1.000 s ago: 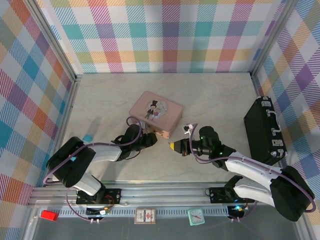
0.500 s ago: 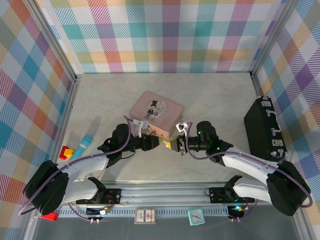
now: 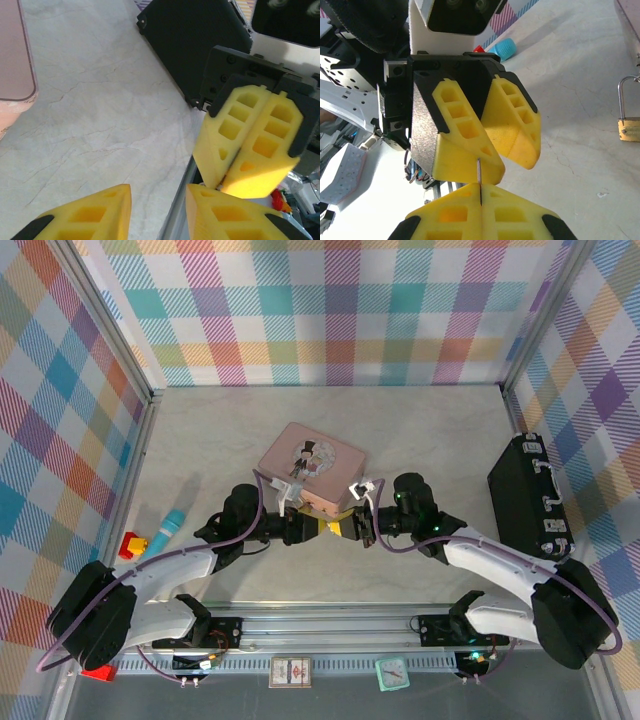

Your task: Unlock the padlock with the key

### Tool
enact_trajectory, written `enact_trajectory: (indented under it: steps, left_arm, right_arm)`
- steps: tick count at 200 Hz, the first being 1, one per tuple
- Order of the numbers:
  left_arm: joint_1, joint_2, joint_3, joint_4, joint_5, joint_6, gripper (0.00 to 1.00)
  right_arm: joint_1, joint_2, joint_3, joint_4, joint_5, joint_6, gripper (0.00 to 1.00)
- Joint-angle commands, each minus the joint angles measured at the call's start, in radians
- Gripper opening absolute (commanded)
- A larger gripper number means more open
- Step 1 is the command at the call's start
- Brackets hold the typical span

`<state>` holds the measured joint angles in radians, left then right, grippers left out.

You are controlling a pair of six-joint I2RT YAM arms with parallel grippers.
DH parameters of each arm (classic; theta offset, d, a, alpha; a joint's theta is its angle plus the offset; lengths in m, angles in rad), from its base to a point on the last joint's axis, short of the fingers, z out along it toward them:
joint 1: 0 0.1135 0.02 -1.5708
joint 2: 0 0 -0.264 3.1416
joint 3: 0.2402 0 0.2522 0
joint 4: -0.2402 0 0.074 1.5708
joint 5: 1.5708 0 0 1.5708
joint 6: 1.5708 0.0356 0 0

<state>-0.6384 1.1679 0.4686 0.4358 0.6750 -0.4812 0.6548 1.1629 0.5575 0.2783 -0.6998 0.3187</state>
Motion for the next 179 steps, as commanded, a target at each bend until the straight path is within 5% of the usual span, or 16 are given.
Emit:
enact_trajectory:
  steps: [1, 71, 179]
  left_arm:
    - [0.003, -0.037, 0.034, 0.01, 0.072, 0.032, 0.32]
    - [0.005, -0.052, 0.054, 0.002, 0.121, 0.034, 0.29]
    - [0.005, -0.072, 0.058, -0.012, 0.161, 0.039, 0.38]
  right_arm:
    - [-0.009, 0.021, 0.025, -0.018, -0.046, -0.03, 0.0]
    - [-0.012, 0.043, 0.034, -0.01, -0.072, -0.024, 0.0]
    - [-0.025, 0.05, 0.04, -0.001, -0.036, -0.006, 0.0]
